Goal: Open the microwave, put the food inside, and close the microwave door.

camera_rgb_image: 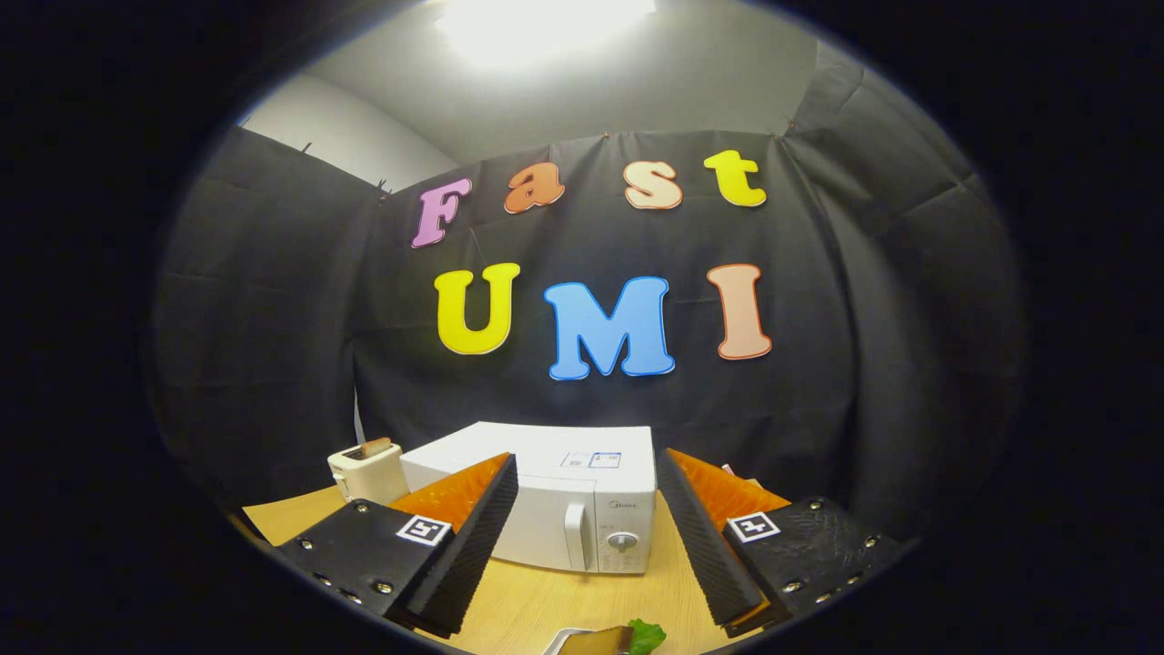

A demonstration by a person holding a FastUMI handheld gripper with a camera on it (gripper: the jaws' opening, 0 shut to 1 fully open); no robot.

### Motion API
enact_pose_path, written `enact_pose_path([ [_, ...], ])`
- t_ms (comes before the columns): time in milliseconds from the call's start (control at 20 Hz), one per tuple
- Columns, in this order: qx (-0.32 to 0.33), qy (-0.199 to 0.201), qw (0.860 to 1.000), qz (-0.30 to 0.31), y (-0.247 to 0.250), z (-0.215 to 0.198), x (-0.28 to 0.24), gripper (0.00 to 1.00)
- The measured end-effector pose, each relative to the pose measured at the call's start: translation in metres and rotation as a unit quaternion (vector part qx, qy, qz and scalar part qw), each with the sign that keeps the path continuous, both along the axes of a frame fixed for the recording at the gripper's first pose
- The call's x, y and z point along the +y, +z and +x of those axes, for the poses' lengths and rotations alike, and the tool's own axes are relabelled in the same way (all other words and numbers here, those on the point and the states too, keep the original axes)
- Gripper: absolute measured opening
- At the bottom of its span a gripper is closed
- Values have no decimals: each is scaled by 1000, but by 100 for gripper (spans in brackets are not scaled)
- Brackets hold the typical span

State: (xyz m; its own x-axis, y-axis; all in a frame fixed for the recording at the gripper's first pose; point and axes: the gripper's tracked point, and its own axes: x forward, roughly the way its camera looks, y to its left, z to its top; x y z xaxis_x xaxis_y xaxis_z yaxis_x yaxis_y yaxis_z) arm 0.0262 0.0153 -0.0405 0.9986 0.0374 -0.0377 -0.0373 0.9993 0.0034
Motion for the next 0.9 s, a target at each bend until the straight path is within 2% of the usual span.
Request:
enact_pose_path([
  [350, 15, 15, 1000, 12, -43, 38, 27, 95],
  [600, 22, 11, 999, 27, -87, 76, 39, 95],
  [900, 40, -27, 998, 36, -142, 124, 33, 95],
])
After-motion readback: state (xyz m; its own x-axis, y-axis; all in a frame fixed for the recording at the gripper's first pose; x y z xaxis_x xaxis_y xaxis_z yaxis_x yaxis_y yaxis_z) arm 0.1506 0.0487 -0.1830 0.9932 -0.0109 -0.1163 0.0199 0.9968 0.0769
